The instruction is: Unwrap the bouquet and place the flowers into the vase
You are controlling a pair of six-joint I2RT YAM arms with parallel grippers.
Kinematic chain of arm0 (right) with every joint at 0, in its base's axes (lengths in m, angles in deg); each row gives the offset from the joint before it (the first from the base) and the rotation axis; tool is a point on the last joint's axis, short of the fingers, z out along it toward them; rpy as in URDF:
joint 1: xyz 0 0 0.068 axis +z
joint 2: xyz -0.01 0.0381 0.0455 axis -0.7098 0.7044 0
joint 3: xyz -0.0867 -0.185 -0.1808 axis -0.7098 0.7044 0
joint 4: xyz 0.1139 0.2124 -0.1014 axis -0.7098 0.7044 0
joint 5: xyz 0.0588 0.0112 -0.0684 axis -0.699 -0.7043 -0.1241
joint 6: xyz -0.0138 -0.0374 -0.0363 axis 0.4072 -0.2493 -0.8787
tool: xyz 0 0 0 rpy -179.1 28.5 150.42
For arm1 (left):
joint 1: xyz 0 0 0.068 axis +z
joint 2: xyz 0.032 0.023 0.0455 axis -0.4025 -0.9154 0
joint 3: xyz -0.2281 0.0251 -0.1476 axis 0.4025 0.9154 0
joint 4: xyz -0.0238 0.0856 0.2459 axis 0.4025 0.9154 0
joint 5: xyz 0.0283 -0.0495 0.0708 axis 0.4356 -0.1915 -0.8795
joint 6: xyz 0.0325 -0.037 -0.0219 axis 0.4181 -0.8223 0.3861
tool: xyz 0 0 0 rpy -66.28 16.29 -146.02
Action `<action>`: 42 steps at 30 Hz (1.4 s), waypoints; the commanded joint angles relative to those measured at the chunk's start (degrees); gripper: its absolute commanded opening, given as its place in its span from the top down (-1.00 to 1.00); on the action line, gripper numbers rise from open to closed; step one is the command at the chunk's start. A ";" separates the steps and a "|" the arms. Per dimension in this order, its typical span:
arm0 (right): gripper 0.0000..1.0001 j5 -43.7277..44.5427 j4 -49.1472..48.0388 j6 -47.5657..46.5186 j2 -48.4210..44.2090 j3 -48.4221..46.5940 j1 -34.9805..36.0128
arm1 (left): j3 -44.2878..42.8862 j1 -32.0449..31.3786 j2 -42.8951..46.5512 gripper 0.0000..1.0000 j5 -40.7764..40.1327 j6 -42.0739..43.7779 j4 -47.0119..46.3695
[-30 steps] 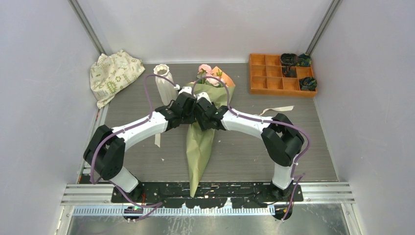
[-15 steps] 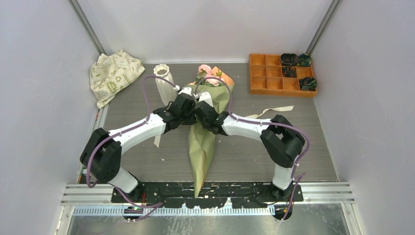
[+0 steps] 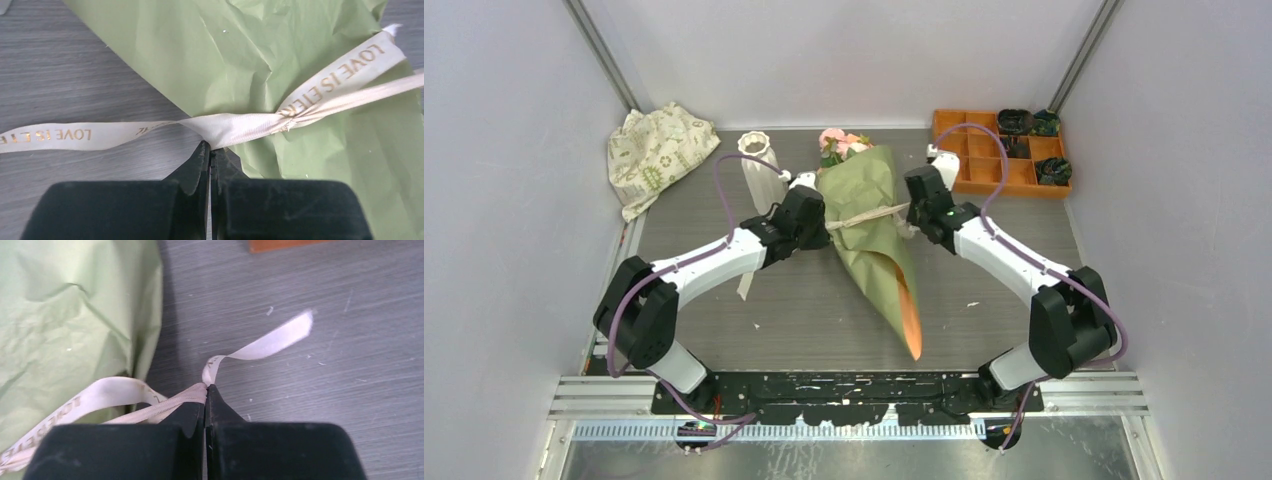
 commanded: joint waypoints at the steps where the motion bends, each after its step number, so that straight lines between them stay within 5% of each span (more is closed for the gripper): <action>1: 0.98 2.49 5.38 3.81 -3.22 -1.67 -9.90 | -0.38 3.23 -0.42 1.00 -4.61 -0.92 3.92; 9: 0.98 1.68 11.45 10.58 -4.48 -1.76 -20.47 | 1.39 6.43 -0.36 1.00 -4.40 -1.11 4.04; 15: 0.95 -1.94 11.83 8.73 -5.93 -0.76 -21.13 | 2.90 7.96 -0.33 1.00 -3.84 -1.00 3.81; 16: 0.84 -4.29 11.39 7.47 -5.91 -0.94 -20.98 | 2.93 7.99 -0.29 1.00 -3.17 -0.84 3.70; 19: 0.11 -7.48 12.34 5.33 -5.87 -2.25 -19.80 | 3.25 7.98 0.61 1.00 1.83 -0.07 1.54; 25: -0.49 -11.22 10.99 4.63 -10.90 0.16 -18.12 | 4.05 5.27 4.93 1.00 6.59 2.82 -2.19; 31: -0.44 -18.03 12.28 5.29 -8.79 1.25 -15.87 | 2.57 -0.38 6.44 1.00 5.04 5.12 -2.95; 42: -0.15 -22.85 10.08 6.66 8.53 -3.40 -15.28 | 2.97 -1.16 5.77 1.00 4.03 4.87 -3.05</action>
